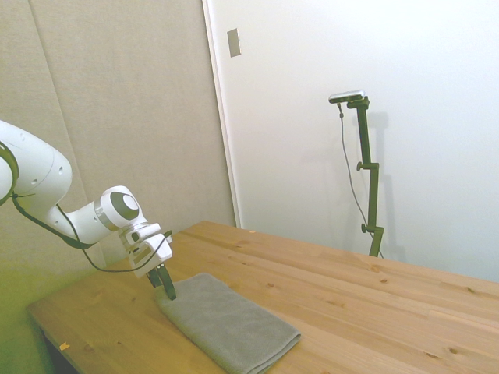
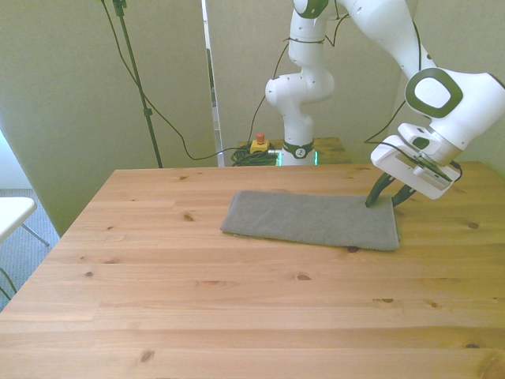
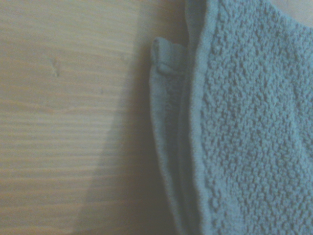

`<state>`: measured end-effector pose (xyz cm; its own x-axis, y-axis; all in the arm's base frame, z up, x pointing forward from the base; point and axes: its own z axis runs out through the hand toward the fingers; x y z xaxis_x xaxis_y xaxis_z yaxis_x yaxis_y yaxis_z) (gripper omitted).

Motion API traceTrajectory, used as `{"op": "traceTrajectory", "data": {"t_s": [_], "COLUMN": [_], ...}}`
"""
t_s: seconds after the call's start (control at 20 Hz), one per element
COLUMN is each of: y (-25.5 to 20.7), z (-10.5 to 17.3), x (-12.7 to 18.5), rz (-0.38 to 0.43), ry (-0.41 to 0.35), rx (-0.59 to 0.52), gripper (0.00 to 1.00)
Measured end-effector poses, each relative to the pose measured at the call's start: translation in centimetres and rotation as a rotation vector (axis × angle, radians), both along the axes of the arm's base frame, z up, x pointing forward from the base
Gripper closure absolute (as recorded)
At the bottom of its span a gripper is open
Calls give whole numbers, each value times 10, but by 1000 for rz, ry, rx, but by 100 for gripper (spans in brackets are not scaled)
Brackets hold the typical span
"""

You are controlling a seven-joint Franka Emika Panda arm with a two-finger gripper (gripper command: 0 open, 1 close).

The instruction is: Fold the towel

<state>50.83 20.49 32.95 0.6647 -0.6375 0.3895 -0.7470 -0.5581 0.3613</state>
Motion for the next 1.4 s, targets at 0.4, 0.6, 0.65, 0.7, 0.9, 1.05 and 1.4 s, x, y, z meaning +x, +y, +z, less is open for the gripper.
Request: {"op": "traceTrajectory", "data": {"t_s": [0.4, 0.6, 0.65, 0.7, 0.9, 1.05, 1.4], "y": [-8, -37, -51, -68, -148, -200, -285], "z": [26, 69, 80, 91, 131, 157, 179], "x": [-25, -31, -31, -30, -30, -34, -50], "rz": [54, 78, 71, 60, -3, -47, -138], "ry": [38, 21, 15, 8, -31, -71, -119], "rx": [81, 172, 199, 225, 304, 348, 404], "gripper": [100, 100, 100, 100, 100, 100, 100]}}
